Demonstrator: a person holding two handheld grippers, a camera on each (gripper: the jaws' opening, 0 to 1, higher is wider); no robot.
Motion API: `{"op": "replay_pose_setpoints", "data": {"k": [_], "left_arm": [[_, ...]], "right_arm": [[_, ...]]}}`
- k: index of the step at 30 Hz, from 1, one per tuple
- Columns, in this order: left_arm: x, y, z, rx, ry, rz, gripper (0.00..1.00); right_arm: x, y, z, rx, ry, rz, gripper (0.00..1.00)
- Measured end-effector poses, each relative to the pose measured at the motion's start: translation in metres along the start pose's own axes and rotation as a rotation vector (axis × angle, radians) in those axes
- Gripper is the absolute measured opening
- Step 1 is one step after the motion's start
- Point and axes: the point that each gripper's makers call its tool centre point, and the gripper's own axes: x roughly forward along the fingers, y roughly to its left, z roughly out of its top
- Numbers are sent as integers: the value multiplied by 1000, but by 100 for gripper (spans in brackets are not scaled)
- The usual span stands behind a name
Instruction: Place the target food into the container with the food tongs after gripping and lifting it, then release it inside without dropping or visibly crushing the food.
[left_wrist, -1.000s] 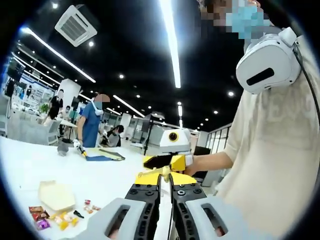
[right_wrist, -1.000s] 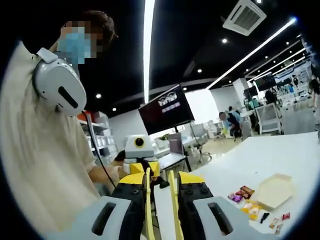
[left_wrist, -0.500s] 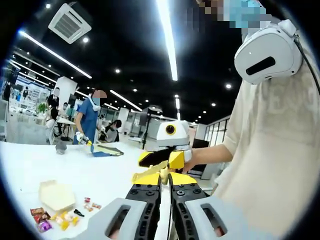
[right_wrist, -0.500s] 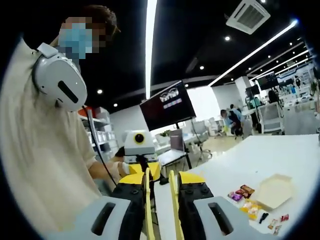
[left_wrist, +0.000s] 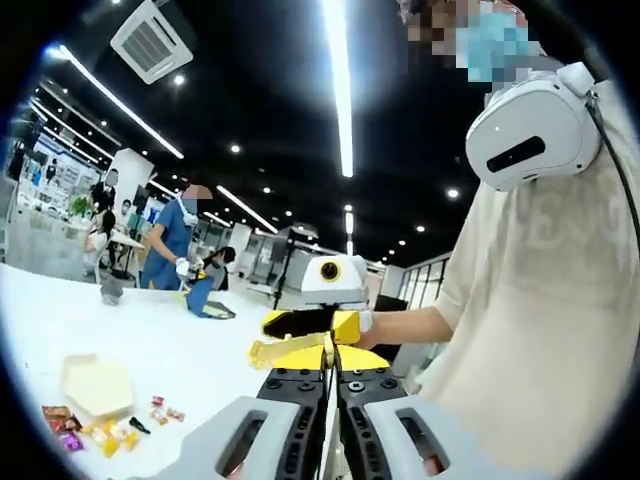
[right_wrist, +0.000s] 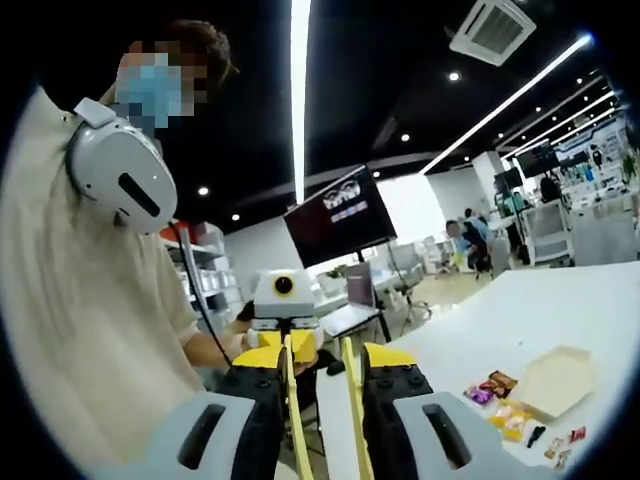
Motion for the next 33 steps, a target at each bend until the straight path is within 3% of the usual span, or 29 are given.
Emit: {"op": "replay_pose_setpoints", "data": {"k": [9,15,20,33], "left_arm": [[0,-4,5,-8,-19,-19,0],[0,-4,8,-17,-33,-20,0],[-3,-3,18,-35,-84,-22,0],[-4,-1,26,-54,-133,-25,0]], "right_arm": [[0,5,3,47,-33,33,32],[-2,7,8,86,-91,47,36],[-4,2,3,82,-84,12,47],[-3,3,7,93,-107,18,46]]}}
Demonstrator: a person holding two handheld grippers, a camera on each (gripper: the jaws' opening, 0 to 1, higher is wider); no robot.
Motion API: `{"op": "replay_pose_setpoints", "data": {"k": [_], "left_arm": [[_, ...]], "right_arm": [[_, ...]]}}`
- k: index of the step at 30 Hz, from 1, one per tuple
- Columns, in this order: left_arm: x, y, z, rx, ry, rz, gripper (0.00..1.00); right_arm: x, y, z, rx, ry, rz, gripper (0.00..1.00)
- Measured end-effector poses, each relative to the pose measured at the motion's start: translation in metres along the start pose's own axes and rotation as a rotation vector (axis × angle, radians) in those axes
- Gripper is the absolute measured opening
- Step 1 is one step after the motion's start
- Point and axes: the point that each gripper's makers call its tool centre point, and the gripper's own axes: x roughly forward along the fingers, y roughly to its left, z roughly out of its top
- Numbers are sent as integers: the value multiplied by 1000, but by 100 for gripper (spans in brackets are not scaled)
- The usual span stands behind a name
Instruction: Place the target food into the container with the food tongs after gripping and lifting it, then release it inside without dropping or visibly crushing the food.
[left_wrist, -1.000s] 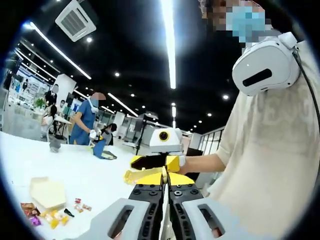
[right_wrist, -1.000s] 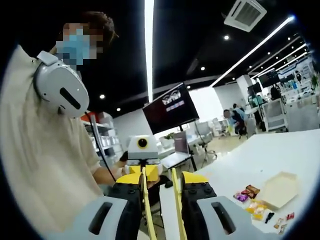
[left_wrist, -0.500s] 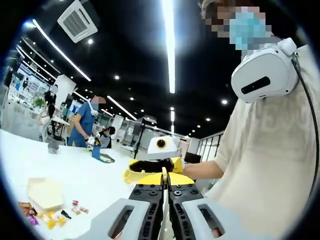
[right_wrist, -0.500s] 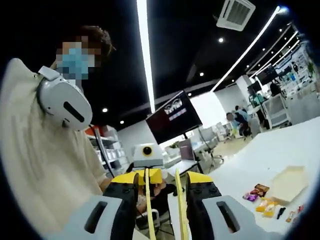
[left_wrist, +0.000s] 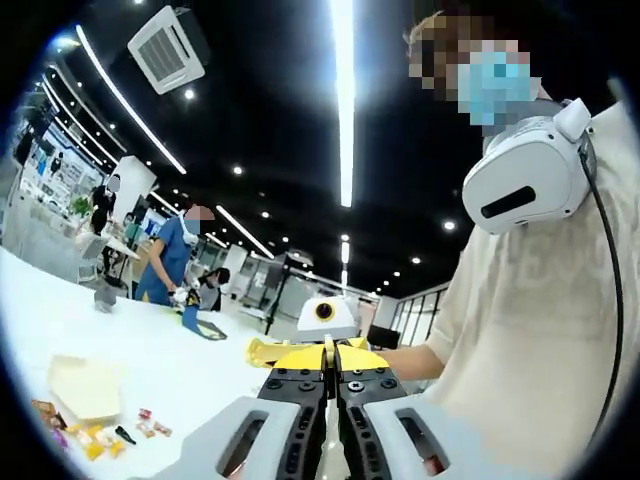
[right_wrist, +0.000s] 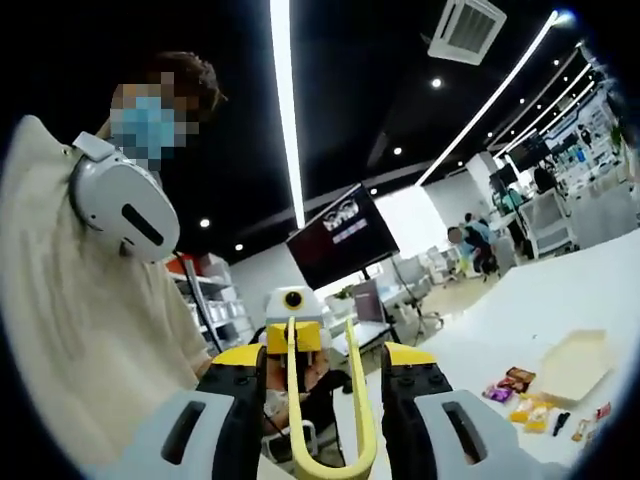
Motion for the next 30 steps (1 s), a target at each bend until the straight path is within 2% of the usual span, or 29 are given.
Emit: {"op": "replay_pose_setpoints", "data": {"k": [11,30], "left_arm": [[5,-2,-2,-18,-13,-11,0],[5,1,-3,-47,-40,-14,0]], "right_arm": [[11,5,2,5,-14,35,45],[17,5,3,-1,-21,36,34]]}}
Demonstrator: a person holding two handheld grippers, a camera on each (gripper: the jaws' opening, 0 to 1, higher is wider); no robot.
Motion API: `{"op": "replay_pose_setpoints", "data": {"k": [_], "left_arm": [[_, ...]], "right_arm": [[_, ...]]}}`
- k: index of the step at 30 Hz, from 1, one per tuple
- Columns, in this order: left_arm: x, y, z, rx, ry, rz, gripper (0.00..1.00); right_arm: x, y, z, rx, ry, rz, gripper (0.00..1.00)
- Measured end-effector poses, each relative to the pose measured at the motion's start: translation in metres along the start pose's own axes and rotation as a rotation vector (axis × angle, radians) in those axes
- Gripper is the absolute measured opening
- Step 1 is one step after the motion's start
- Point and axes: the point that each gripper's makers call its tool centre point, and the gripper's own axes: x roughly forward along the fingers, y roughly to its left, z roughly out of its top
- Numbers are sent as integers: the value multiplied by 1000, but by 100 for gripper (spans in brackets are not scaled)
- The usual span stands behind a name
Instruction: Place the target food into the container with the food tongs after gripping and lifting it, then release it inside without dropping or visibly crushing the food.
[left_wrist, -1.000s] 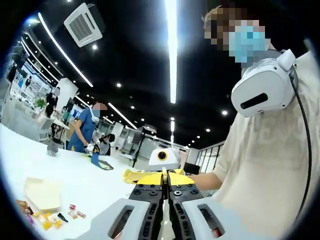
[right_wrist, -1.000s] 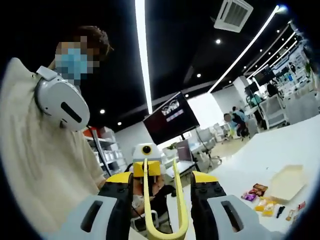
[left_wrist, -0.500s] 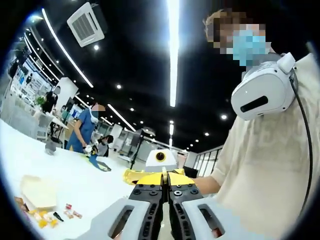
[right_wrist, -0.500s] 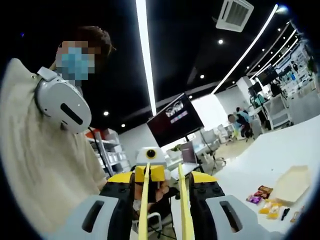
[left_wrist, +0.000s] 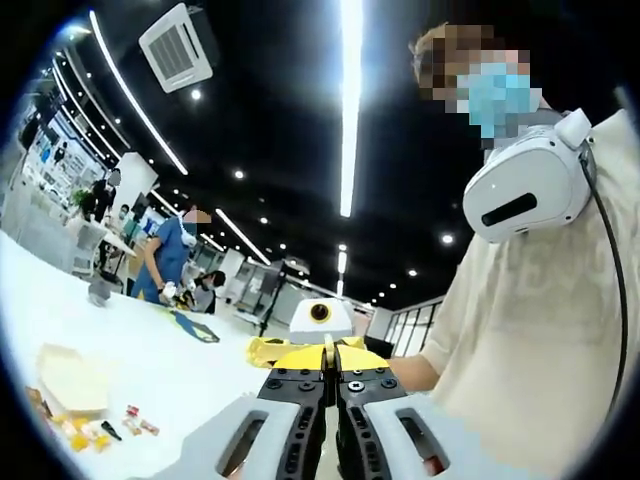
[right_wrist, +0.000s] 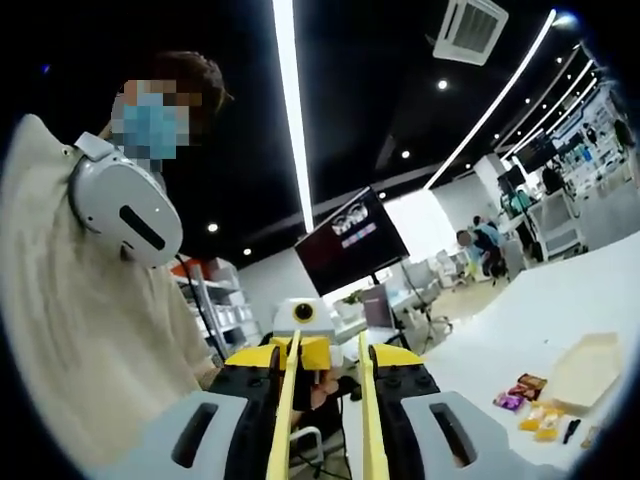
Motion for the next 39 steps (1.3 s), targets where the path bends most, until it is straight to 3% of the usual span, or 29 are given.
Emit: {"op": "replay_pose_setpoints", "data": {"k": [14,23,24,39], "left_arm": [[-5,5,-6,-24,14,12,0],[-6,8,-4,-26,8,15,0],[-6,8,-5,-29,11,11,0],[-7,4,-13,-68,48,-31,0]], "right_arm": [[2,-3,-8,-50,50,-7,32],[4,-5,-6,-69,49,-10,32],[4,-5,-9,-16,63,-8,32],[1,-2,-15,38,94,18,29]]}}
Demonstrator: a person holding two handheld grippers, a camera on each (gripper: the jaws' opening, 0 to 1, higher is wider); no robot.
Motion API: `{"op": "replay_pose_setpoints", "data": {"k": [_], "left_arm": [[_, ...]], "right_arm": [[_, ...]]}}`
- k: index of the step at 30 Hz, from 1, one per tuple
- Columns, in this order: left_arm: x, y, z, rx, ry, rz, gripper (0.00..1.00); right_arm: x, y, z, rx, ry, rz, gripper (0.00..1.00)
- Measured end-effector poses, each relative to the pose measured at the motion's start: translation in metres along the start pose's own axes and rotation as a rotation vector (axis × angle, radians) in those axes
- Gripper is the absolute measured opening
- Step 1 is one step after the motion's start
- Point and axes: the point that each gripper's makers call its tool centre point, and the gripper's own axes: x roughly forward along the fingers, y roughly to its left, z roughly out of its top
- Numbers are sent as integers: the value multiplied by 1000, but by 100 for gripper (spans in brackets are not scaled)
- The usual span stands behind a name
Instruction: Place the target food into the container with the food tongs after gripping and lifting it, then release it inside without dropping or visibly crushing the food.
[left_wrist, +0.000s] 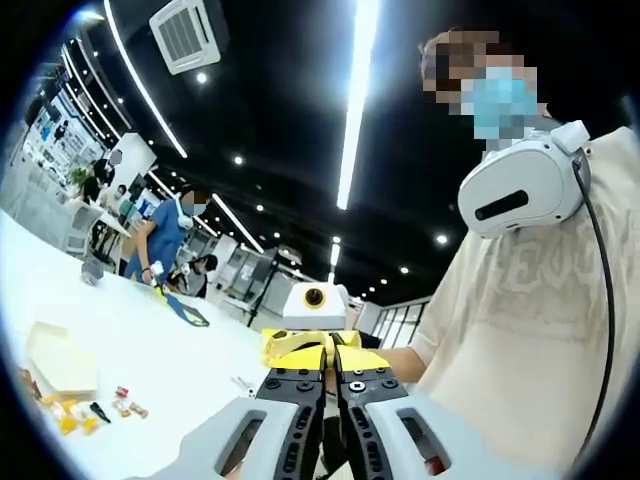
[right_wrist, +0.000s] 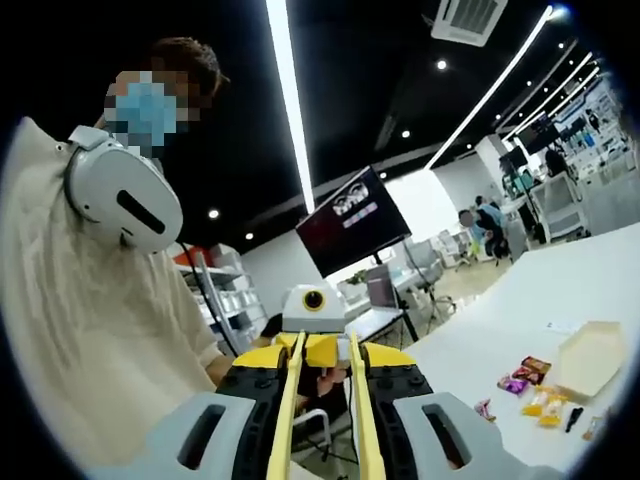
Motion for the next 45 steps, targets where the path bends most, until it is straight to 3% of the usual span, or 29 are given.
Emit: {"op": "replay_pose_setpoints", "data": {"k": [5,28,45], "left_arm": [[-2,0,-4,5,31,-1,0],[-2,-7,-18,66,140,-3,0],[-6,11,-25,118,205,131,2]], "right_arm": [[1,2,-4,-41,28,8,28],[-4,8,-18,-26,97,23,27],[-8,-7,-24,-54,129,-63,27]]}}
